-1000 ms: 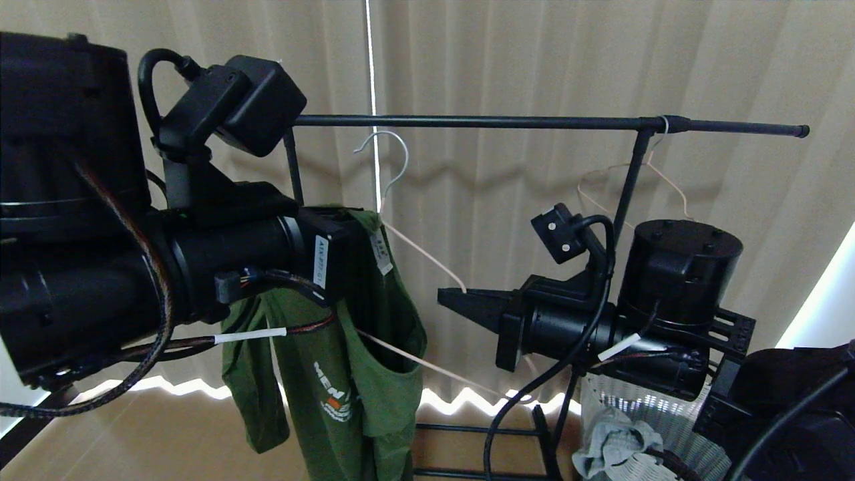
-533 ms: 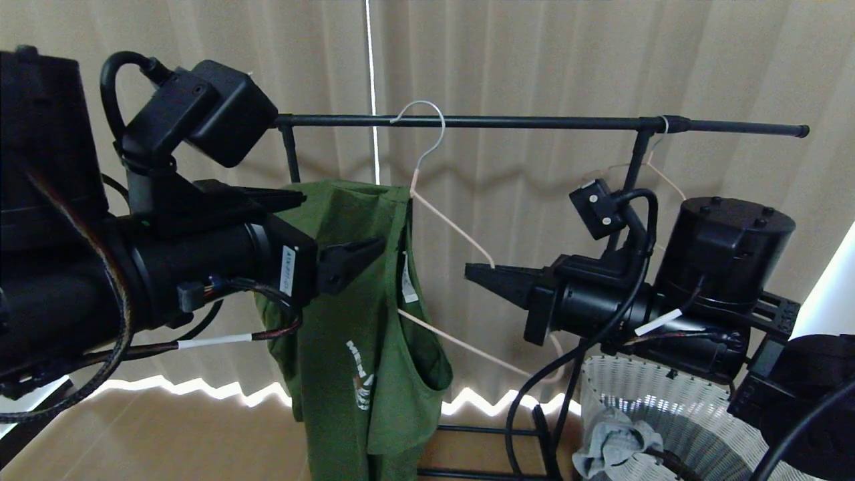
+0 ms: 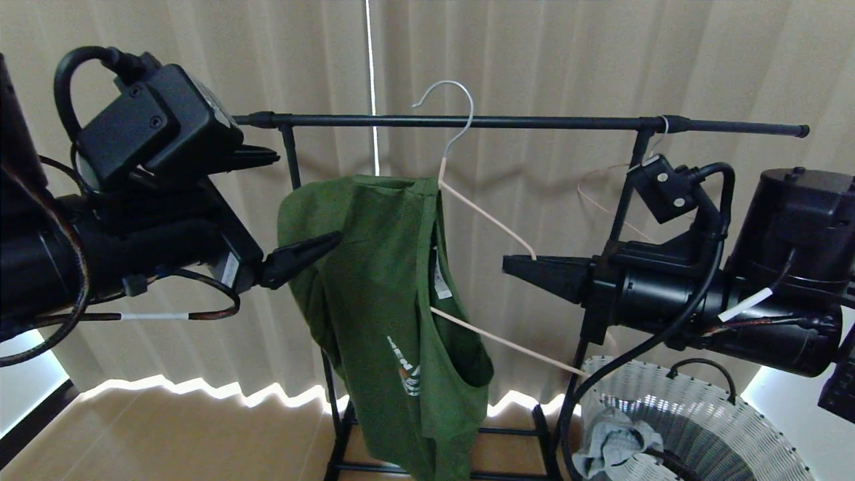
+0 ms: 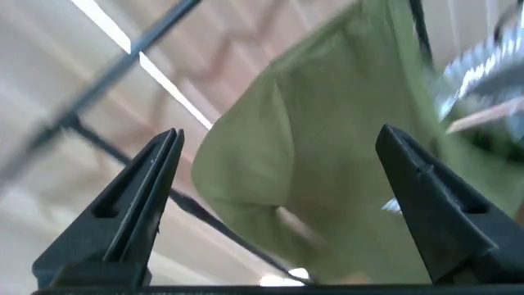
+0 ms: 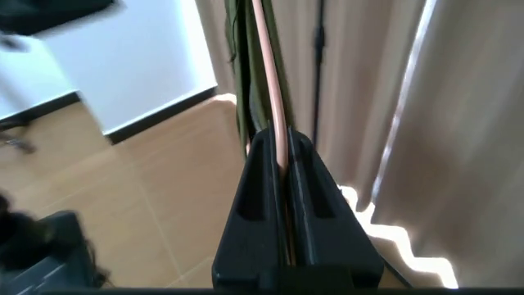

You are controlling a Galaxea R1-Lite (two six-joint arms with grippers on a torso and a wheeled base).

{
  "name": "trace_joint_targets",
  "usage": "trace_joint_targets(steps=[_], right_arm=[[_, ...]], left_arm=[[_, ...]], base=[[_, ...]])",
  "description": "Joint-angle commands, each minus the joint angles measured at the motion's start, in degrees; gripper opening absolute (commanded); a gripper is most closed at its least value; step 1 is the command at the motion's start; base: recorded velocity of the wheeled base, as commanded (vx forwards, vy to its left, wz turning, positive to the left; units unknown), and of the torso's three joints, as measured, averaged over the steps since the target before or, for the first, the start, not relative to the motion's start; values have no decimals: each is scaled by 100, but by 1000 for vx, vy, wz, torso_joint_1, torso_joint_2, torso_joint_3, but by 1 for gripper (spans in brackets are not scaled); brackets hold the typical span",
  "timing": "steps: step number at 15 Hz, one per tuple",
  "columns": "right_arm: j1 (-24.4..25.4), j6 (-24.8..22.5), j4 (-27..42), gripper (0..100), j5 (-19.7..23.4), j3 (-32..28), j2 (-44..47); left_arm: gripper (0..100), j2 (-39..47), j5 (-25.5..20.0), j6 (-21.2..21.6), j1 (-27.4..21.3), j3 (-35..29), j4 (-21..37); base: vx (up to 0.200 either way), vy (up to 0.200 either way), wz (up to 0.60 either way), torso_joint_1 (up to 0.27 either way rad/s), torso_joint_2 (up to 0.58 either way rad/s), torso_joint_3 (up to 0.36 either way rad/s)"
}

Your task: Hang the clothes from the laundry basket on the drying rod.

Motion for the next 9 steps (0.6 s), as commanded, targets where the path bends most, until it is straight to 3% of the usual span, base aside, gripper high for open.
trace_joint_targets(steps=[1,3,9], right_arm=[[-2,1,24,0,69,-12,-169],[24,-7,24,0,86,-12,-169],[156,-7,15,0,297,15,-160]], left_arm=[[100,149,-78,275,59,-59,-1],[100,298,-96,662,68,-164,-27],[100,711,-96,855,76,-340,-528]], base=[[0,0,0,0,0,0],[0,0,0,0,0,0],[0,0,0,0,0,0]])
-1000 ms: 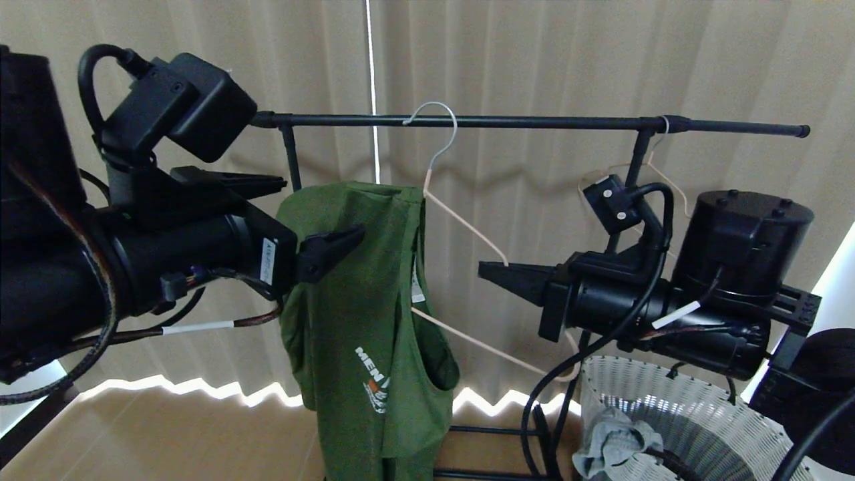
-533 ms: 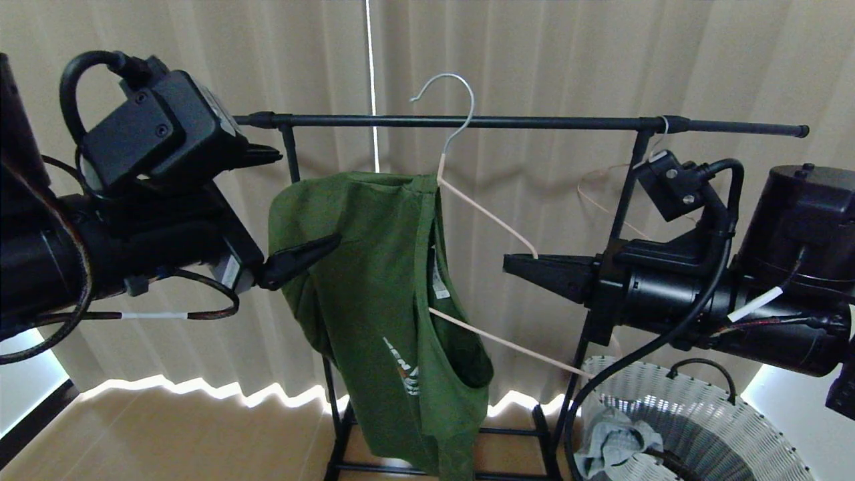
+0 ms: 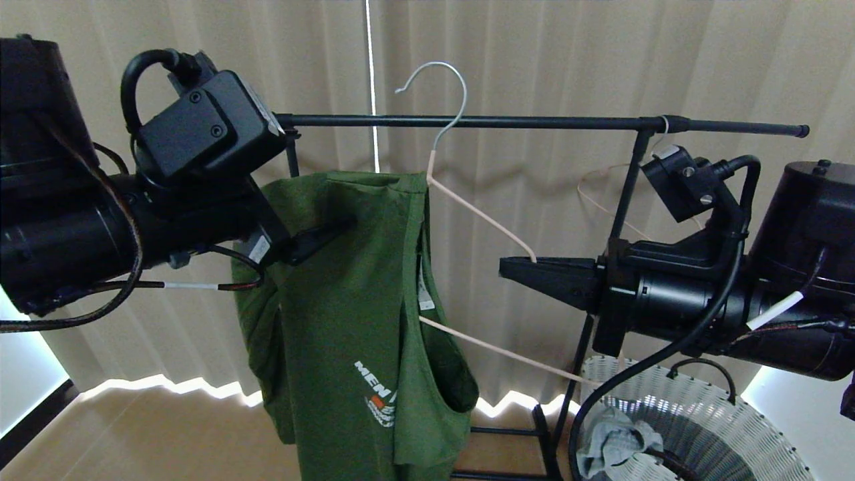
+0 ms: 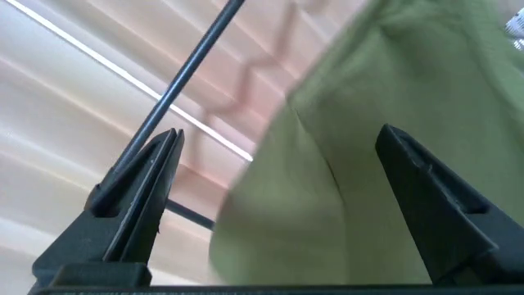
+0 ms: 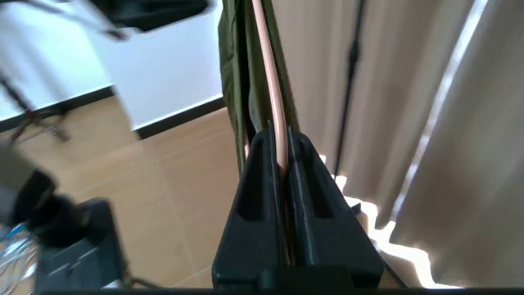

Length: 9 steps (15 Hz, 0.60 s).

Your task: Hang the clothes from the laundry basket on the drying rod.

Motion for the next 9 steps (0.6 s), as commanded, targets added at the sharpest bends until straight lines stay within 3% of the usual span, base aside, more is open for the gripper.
trace_joint_targets(steps=[1,7,8,9], right_arm=[[62,1,-7,0,40,1,-10],[203,-69,-33,0,93,36,-2],[203,-69,-33,0,93,36,-2],[212,-78,-33,0,154,36,-2]], left_arm=[[100,236,9,99,24,-50,-135],[100,324,0,169,95,-41,-249],[0,324,0,169,95,-41,-249],[0,315,0,169,95,-23,-249]], base=[[0,0,0,0,0,0],[0,0,0,0,0,0],[0,0,0,0,0,0],[0,0,0,0,0,0]])
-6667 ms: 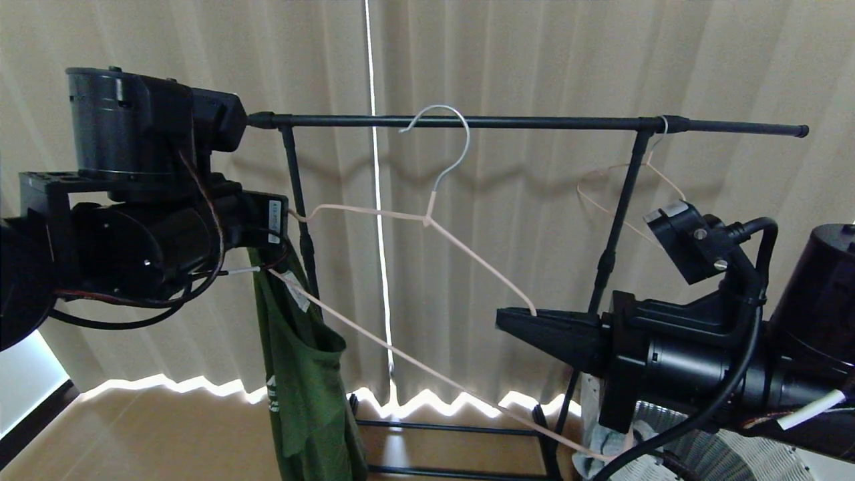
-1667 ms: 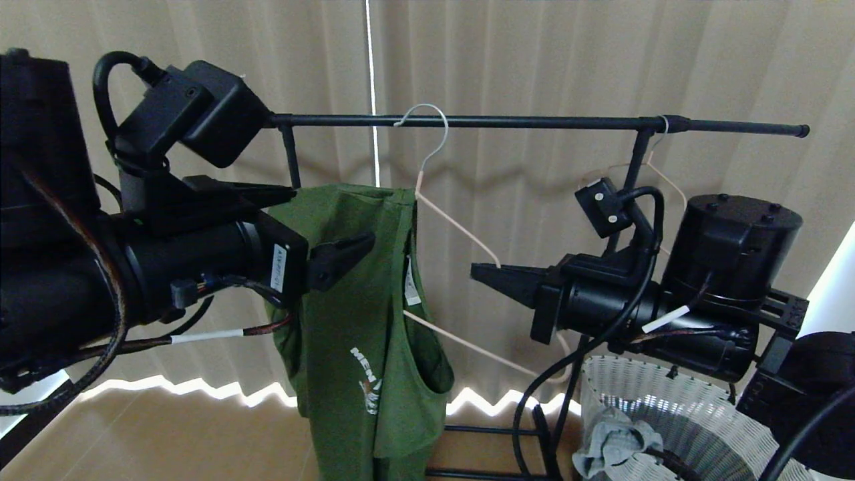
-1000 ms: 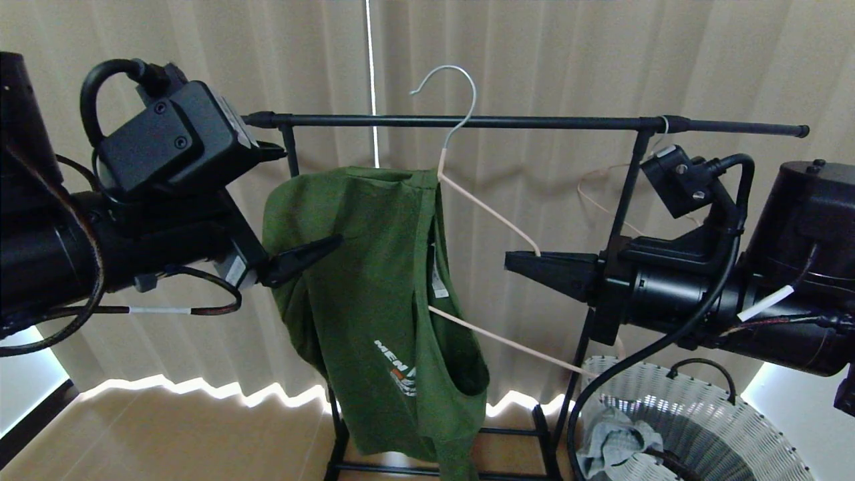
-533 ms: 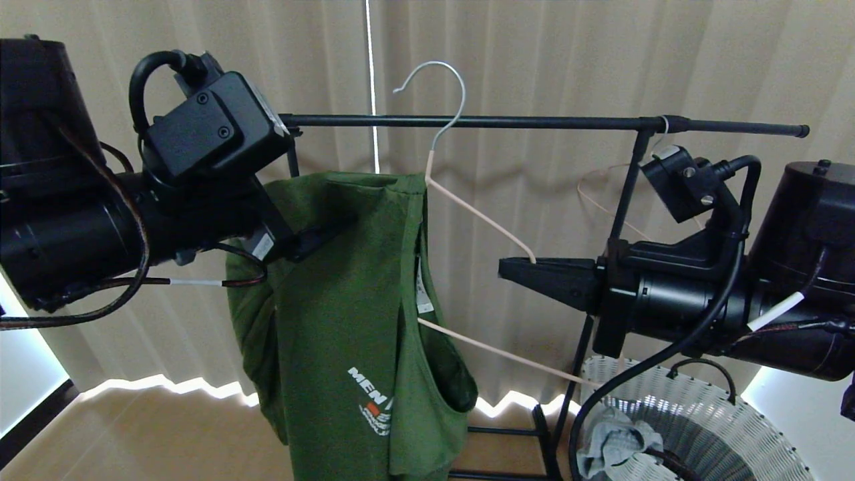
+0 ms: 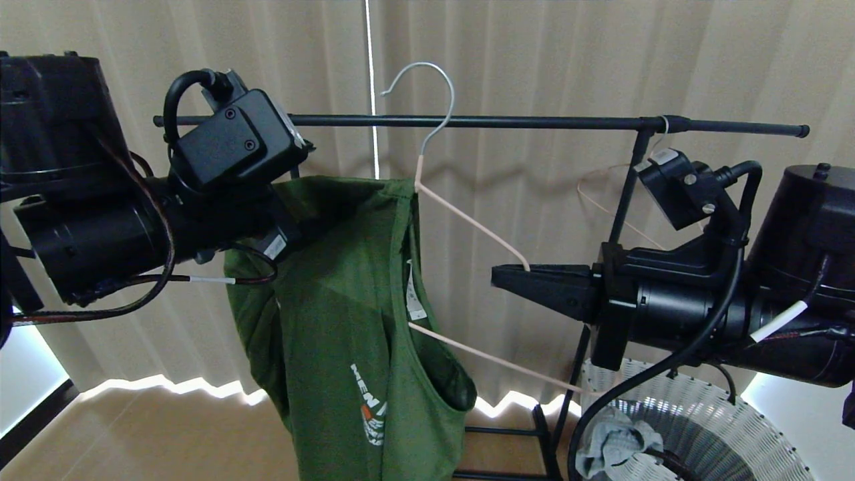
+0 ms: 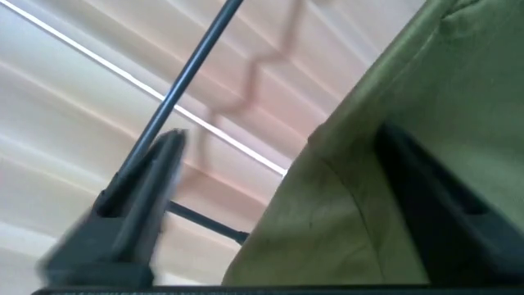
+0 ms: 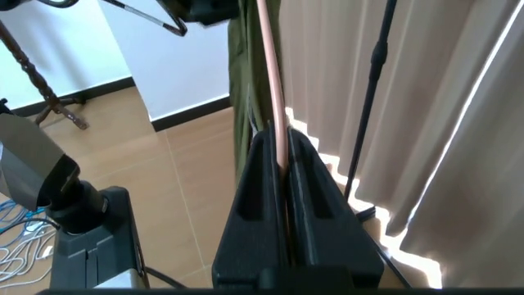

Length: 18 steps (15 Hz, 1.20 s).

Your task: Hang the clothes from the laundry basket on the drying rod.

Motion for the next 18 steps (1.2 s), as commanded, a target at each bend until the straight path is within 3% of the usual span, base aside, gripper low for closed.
trace_joint_targets(steps=[1,10,11,13,15,16,17,18], right_arm=[[13,4,0,0,14,2,7],[13,-5,26,0,5,29,16],[4,-14,-18,100,-12,64,33],[-49,-172,-35,100,-91,55,60],[-225,-488,-35,100,-329,64,51],[-260,-638,-26,100,-487,81,16],[-260,-655,-26,100,-531,99,7],[-260,-673,-18,100,-645,222,-11]], left_arm=[[0,12,0,0,1,23,-3],[0,12,35,-35,18,182,-12],[0,3,44,-44,45,217,-12],[0,-15,132,-44,106,287,-73],[0,-15,572,-44,177,445,-249],[0,-23,1020,-176,168,674,-530],[0,-15,1125,-255,168,735,-618],[0,3,1688,-624,124,885,-864]], base=[[0,0,0,0,0,0],[0,0,0,0,0,0],[0,0,0,0,0,0],[0,0,0,0,0,0],[0,0,0,0,0,0],[0,0,0,0,0,0],[0,0,0,0,0,0],[0,0,0,0,0,0]])
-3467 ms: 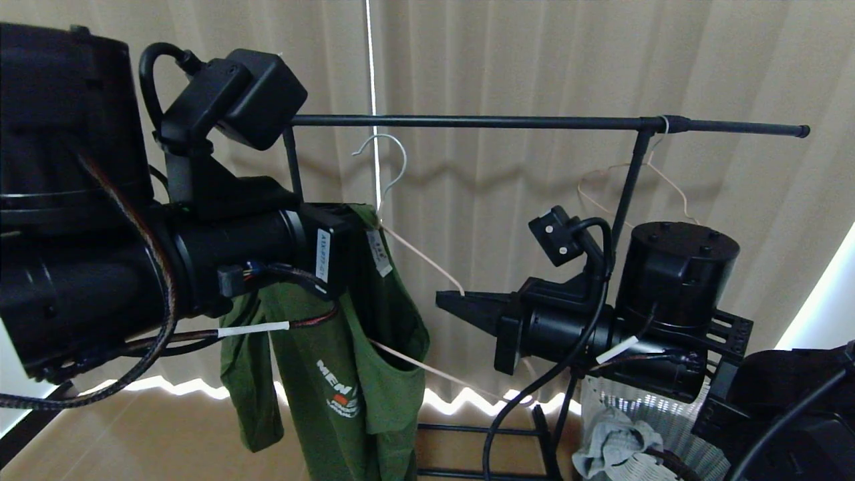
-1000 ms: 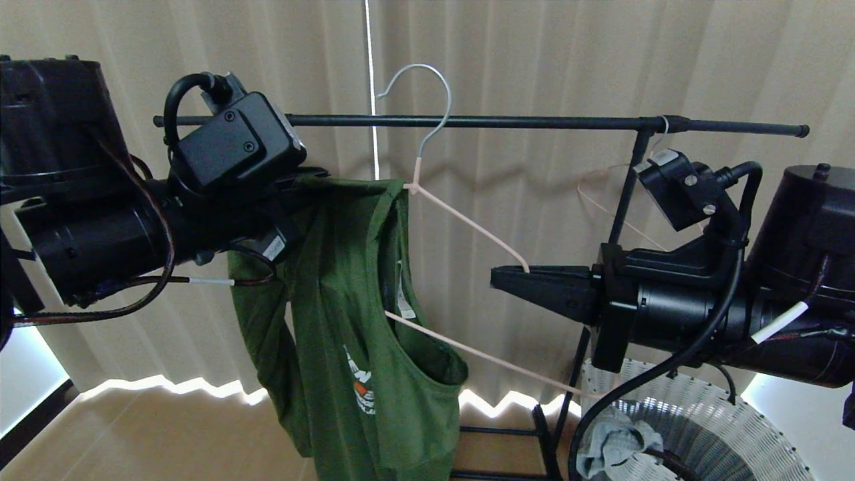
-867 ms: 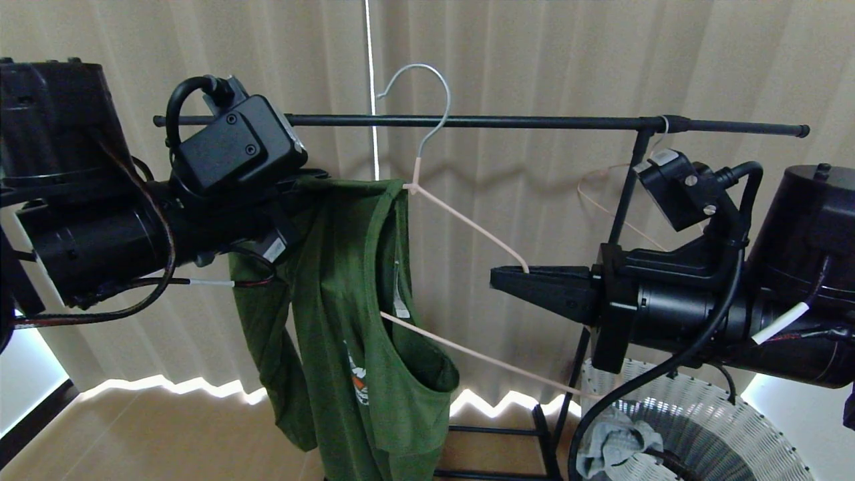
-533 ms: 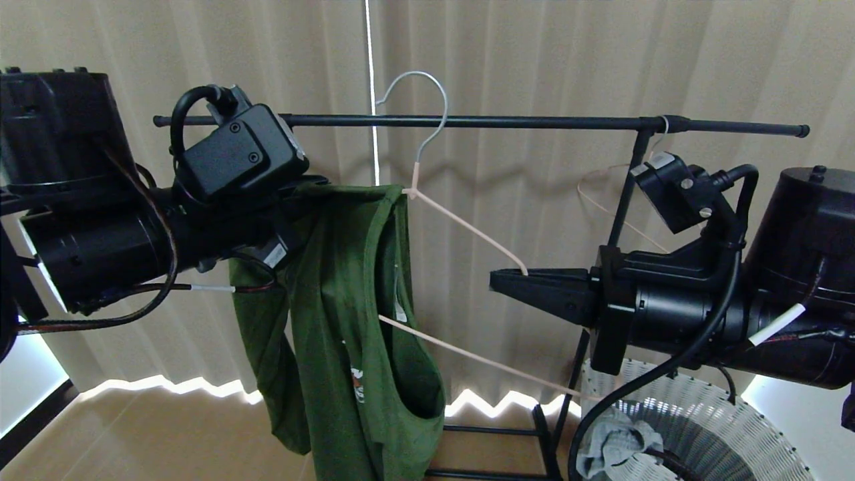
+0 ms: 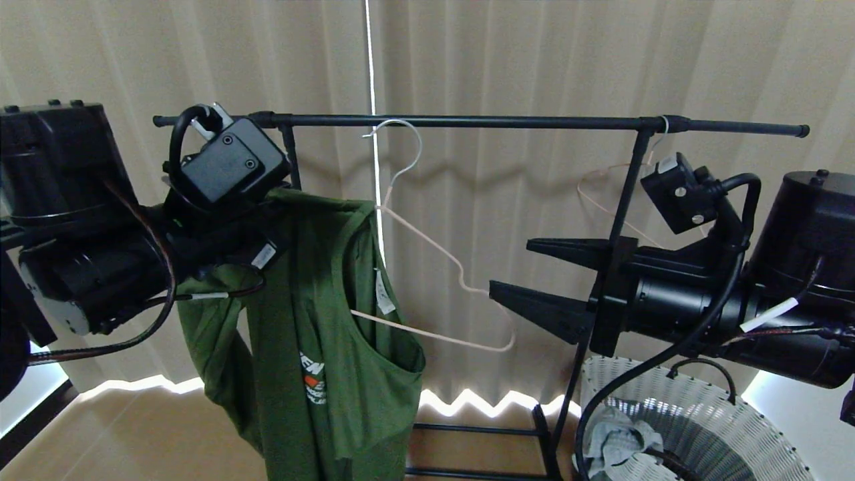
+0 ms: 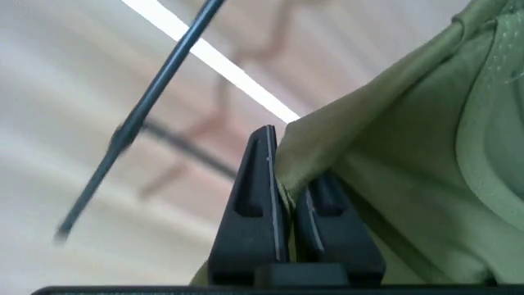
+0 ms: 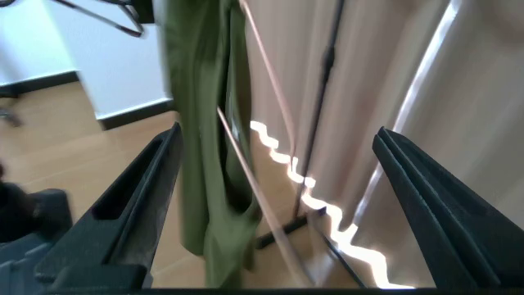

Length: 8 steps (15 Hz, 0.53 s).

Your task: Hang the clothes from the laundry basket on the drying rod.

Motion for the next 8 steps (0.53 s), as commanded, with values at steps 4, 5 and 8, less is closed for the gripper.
trace_joint_targets(steps=[4,5,8], right_arm=[[0,-16,-3,100,-115,330,17],[9,-16,-3,100,-159,338,8],[97,-16,-12,100,-194,523,44]], left_arm=[[0,21,1557,-1781,-575,174,-166],[0,-15,1583,-2019,-715,174,-166],[0,-120,1592,-2080,-812,148,-429]], base=[[0,0,0,0,0,0],[0,0,0,0,0,0],[0,0,0,0,0,0]])
